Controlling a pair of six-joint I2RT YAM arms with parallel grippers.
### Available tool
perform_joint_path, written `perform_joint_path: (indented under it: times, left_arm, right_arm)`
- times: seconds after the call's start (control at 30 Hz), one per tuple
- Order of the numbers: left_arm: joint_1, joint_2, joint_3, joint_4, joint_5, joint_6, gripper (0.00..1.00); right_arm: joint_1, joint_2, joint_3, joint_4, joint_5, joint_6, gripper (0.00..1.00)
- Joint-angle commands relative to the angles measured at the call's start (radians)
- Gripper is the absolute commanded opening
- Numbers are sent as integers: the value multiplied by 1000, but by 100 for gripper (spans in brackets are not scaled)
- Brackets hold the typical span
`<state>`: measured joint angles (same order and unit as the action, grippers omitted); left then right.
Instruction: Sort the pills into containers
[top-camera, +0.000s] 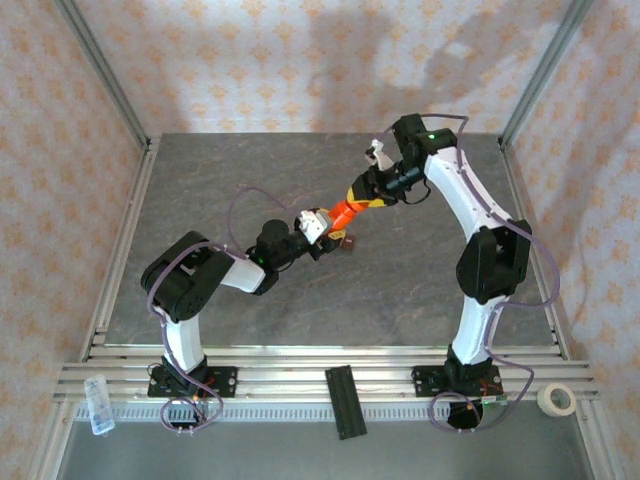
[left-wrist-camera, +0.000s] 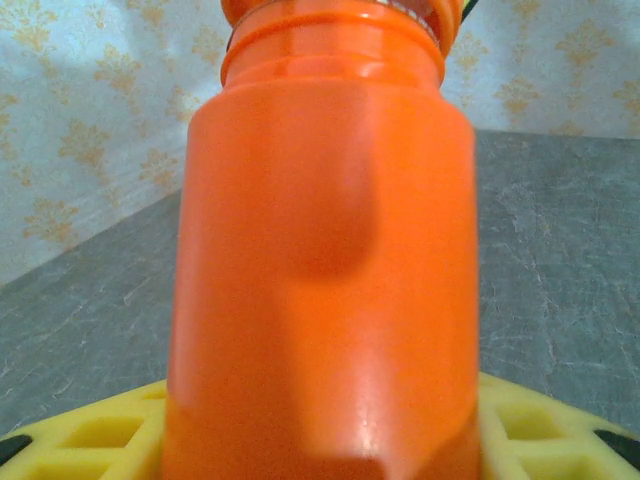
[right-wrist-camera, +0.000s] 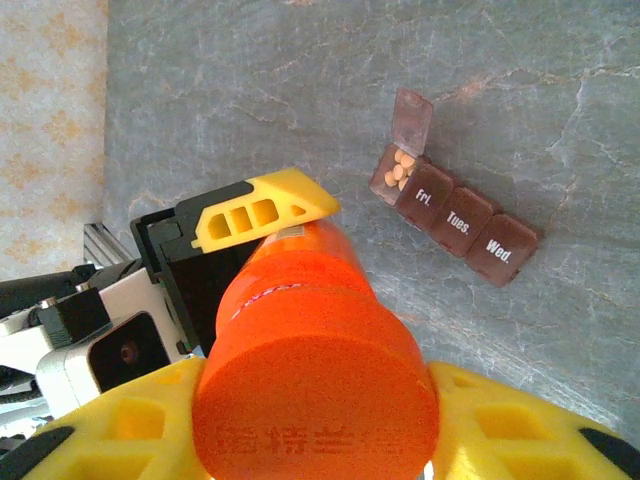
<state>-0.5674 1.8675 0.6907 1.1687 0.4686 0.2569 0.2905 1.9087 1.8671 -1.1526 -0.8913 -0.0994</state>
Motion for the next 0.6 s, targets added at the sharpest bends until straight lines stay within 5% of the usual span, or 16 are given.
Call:
perform_joint_path:
  times: [0.0,0.57]
  left_arm:
    - [4,2,34,64,24,17,0]
    - [6,-14,37,50,96,52,0]
  right_arm:
    - [15,19,37,-28,-11,-21,40]
    - [26,62,70,-131,-34,-133,39]
